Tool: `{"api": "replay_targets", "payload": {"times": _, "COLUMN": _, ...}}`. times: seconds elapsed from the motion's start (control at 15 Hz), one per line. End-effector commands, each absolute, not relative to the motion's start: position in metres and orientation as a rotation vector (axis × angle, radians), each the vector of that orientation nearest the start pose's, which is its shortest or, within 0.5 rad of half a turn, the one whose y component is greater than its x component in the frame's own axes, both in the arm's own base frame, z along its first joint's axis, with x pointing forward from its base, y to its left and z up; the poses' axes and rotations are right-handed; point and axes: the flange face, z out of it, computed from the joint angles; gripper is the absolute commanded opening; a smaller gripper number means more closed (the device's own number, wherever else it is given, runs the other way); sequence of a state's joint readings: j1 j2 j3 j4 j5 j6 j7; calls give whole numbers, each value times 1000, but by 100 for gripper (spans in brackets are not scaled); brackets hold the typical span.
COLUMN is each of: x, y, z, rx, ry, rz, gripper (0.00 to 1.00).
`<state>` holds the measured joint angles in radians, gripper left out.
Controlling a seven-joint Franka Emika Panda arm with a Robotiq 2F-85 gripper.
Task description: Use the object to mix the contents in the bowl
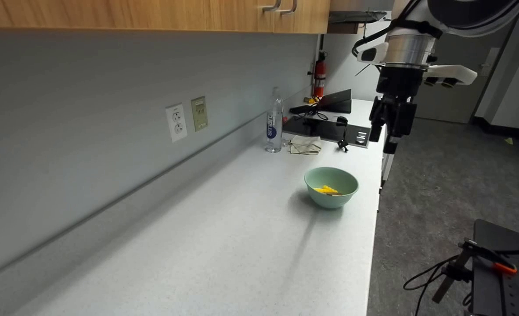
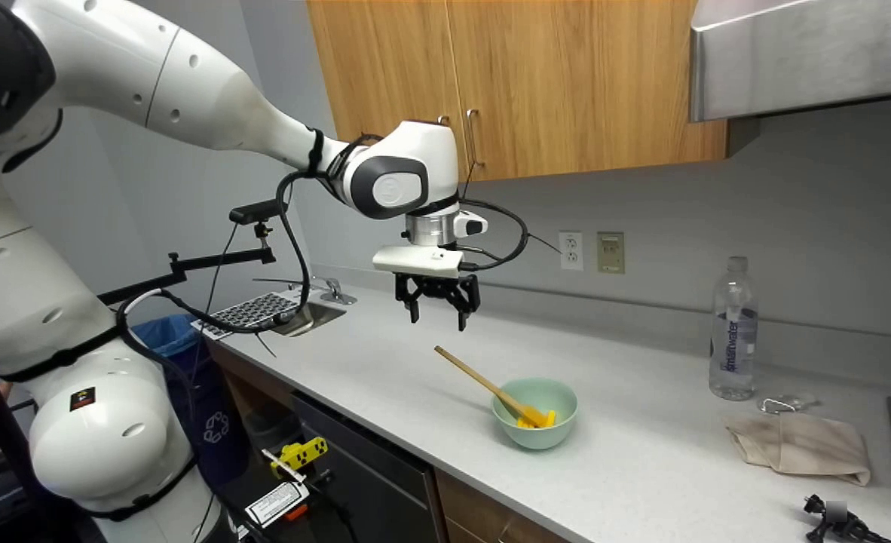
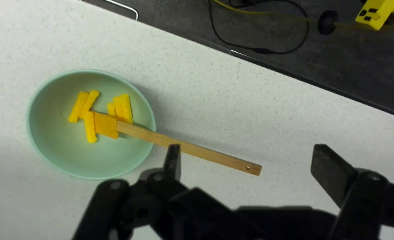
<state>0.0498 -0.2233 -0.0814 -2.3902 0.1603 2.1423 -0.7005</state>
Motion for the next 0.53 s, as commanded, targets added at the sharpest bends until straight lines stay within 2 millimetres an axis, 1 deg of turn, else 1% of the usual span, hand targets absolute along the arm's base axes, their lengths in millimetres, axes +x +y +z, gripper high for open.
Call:
{"api": "replay_targets", "payload": {"times": 0.0, "x": 464, "y": -8, "z": 403, "rx": -2854, "ry": -882, "rz": -45, "gripper": 100}}
{"api": "replay_targets", "payload": {"times": 0.27, "x": 468, "y": -5, "z": 402, "rx": -2847, "ry": -905, "rz": -44, "gripper": 100}}
{"api": "replay_targets", "payload": {"times": 0.47, "x": 476, "y": -7, "z": 392, "rx": -2773, "ry": -1029, "rz": -66, "gripper": 100}}
